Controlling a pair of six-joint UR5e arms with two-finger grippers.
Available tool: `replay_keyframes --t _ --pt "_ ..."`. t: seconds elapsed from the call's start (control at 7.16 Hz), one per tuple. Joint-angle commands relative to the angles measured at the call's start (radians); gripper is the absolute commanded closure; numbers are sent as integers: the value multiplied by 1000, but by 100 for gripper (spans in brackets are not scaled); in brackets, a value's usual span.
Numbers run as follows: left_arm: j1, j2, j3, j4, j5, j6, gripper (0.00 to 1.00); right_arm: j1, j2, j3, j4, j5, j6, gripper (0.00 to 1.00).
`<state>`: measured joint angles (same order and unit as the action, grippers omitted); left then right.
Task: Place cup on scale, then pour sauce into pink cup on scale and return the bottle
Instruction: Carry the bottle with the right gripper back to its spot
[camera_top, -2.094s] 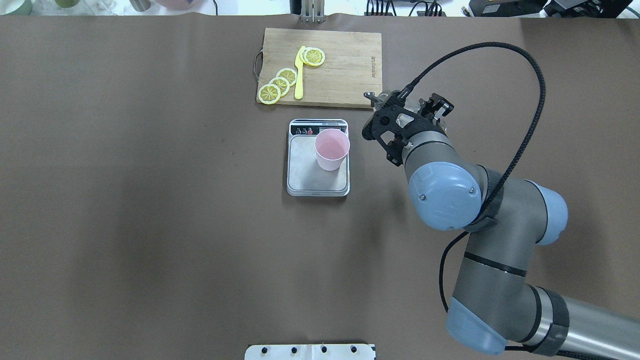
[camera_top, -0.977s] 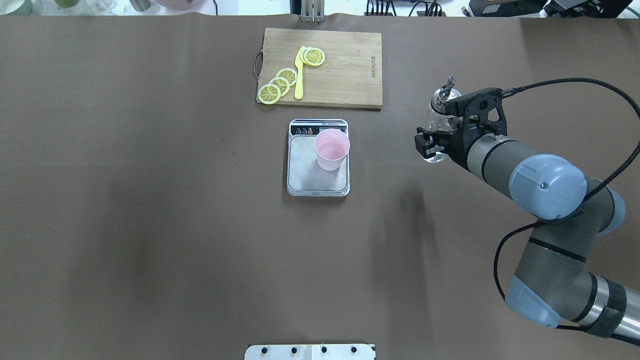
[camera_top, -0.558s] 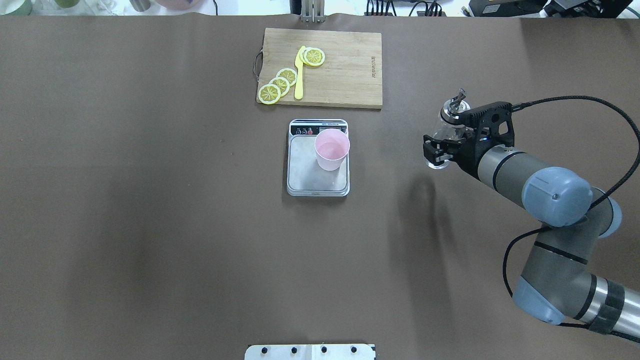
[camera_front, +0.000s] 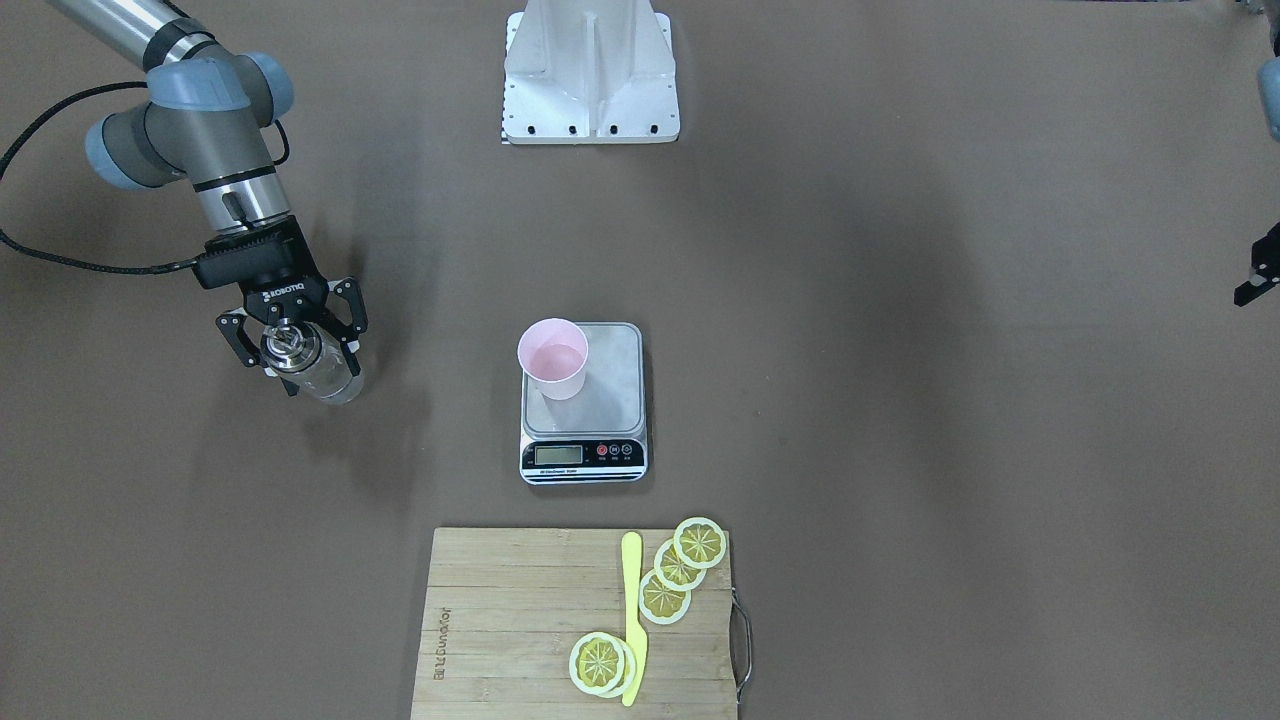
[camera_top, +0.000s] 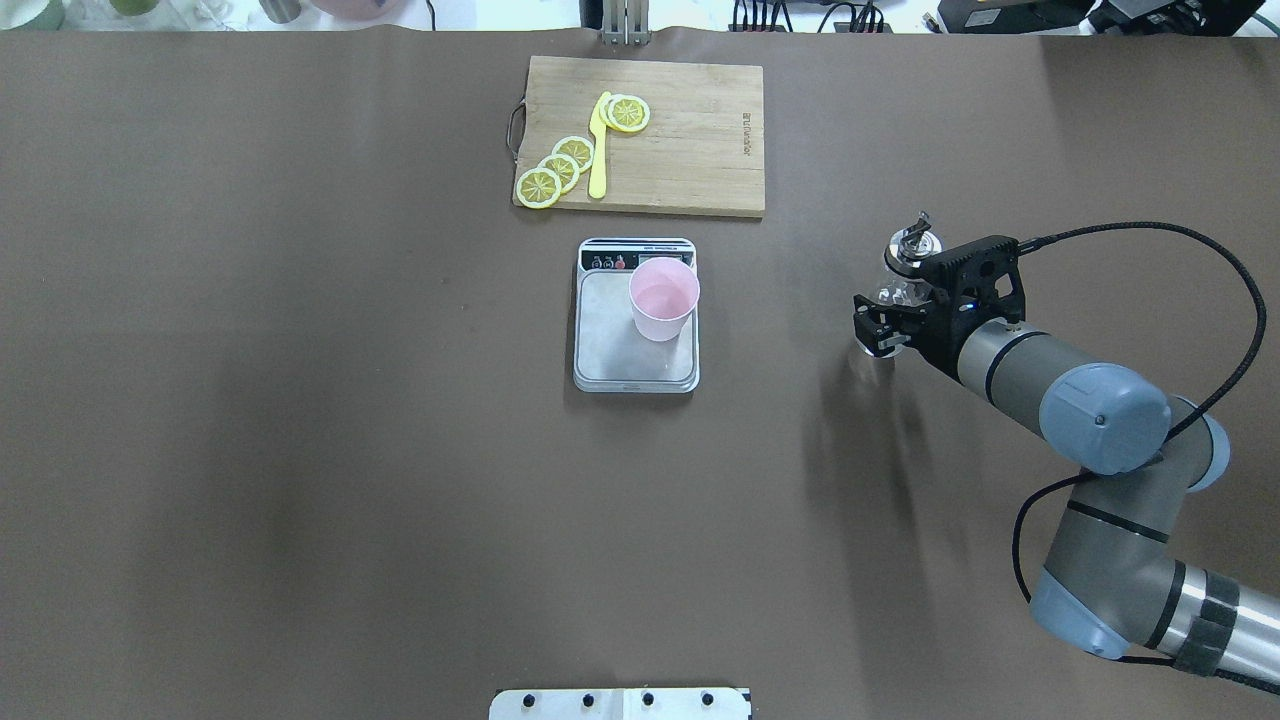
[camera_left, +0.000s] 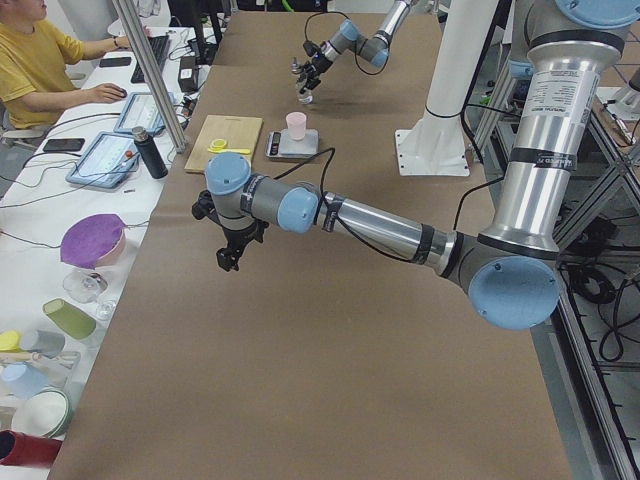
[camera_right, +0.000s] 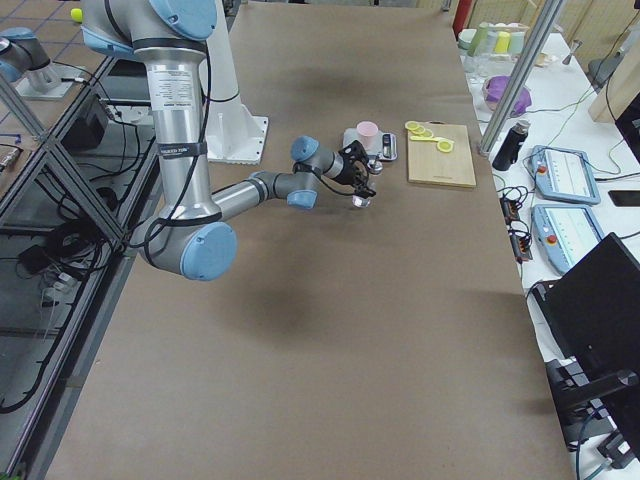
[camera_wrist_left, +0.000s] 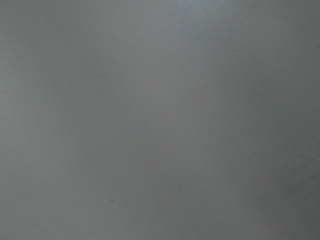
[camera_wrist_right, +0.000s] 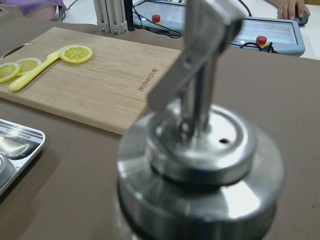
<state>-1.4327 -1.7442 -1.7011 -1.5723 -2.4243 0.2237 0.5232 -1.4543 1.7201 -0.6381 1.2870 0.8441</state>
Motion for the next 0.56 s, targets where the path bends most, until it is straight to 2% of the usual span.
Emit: replay_keyframes --t 0.0,0.42 --pt "0 0 -2 0 -1 -4 1 -31 -5 -1 3 -37 -20 77" --pt "2 -11 -5 3 4 -9 1 -45 -3 1 9 -43 -20 76"
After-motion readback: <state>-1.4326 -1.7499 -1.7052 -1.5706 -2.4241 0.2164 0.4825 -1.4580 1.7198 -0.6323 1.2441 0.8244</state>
